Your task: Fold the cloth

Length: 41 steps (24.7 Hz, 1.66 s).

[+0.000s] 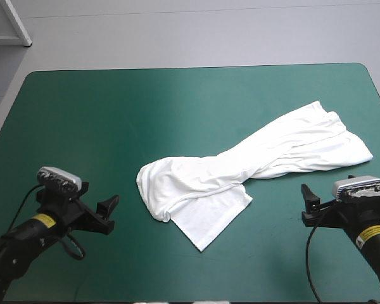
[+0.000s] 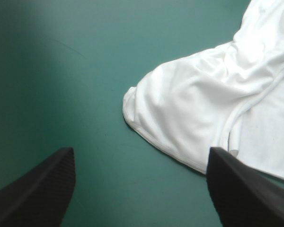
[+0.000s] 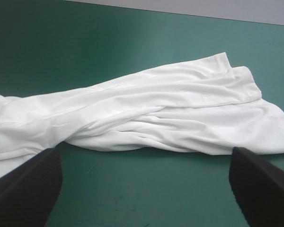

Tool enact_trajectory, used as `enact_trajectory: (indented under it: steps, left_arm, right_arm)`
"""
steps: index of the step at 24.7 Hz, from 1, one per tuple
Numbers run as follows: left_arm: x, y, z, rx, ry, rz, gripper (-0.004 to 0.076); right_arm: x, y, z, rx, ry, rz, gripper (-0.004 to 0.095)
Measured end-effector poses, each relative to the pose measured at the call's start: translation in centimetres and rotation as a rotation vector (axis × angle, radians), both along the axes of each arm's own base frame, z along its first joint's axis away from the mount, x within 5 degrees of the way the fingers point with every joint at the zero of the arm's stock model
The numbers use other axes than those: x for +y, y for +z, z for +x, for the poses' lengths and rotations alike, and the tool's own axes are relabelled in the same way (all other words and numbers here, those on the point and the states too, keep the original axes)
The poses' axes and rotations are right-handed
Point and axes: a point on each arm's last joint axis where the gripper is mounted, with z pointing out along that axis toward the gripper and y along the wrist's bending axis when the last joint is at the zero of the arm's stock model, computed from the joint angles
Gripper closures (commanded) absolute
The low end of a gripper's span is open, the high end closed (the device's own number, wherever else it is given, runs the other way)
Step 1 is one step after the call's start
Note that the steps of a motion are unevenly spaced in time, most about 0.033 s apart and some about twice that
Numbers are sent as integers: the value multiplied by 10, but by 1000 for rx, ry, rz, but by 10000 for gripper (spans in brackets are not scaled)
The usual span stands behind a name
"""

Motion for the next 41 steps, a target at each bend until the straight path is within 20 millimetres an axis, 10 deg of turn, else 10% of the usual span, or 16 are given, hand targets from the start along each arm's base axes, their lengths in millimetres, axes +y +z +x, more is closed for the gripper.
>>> enact_trajectory:
  steps: [6, 14, 22, 28, 35, 41]
  left_arm:
    - [-19, -42, 81, 234, 1, 25, 167]
    - [-50, -84, 132, 281, -69, 43, 167]
    - [-77, -120, 157, 252, -29, 75, 258]
    - [-77, -122, 161, 249, 18, 43, 697]
    - [-79, -121, 162, 237, 27, 39, 704]
    - [-78, -121, 163, 220, 21, 56, 686]
  right_arm:
    - [2, 14, 9, 94, -25, -13, 7]
    - [4, 10, 16, 155, -35, -23, 8]
    - [-7, 17, 24, 168, -194, -40, 70]
    - [-11, 34, 40, 151, -287, -81, 257]
    - [-29, 53, 77, 172, -455, -165, 260]
    - [-82, 5, 129, 430, -532, 2, 254]
